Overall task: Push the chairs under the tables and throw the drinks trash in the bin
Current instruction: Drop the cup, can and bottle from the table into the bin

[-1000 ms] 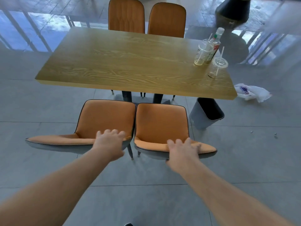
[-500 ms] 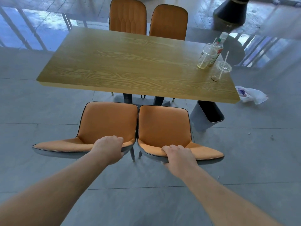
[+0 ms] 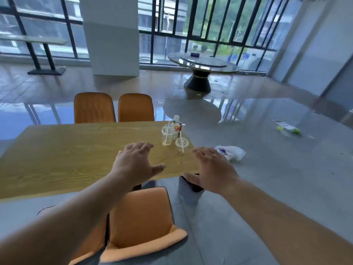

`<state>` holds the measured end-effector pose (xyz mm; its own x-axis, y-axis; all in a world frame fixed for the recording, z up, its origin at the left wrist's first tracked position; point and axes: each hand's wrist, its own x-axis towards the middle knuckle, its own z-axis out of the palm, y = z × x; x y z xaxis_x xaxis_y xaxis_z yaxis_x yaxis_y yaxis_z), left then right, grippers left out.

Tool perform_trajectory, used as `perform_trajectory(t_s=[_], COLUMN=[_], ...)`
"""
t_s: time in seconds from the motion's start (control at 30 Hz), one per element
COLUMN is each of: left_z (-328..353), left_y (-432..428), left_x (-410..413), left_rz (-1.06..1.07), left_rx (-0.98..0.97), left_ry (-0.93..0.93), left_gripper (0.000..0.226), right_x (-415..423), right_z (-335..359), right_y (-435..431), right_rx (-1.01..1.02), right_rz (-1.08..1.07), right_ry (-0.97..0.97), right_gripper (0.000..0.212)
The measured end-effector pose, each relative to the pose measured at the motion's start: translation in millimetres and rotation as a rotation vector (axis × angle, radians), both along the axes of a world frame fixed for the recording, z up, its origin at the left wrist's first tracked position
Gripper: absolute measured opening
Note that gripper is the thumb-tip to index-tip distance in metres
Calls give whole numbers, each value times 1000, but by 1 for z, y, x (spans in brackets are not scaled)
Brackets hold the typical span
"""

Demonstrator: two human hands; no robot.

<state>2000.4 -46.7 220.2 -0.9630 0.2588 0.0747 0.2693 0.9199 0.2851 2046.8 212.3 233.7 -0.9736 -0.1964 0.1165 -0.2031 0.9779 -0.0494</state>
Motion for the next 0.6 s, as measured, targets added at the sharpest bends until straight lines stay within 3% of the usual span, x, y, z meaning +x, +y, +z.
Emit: perform_trajectory(t_s=[0.23, 0.6], left_z=[72, 105], left_y=[164, 345], left_x=[-38, -103], left_rz=[-33, 118], left_rx=[-18, -84], left_ry=[161, 166], left_gripper=[104, 98], right_x=[-27, -140], right_z=[86, 98], right_y=[188, 367], right_rx=[-41, -67], right_rz=[-87, 74], right_ry=[190, 138], right_gripper=[88, 83])
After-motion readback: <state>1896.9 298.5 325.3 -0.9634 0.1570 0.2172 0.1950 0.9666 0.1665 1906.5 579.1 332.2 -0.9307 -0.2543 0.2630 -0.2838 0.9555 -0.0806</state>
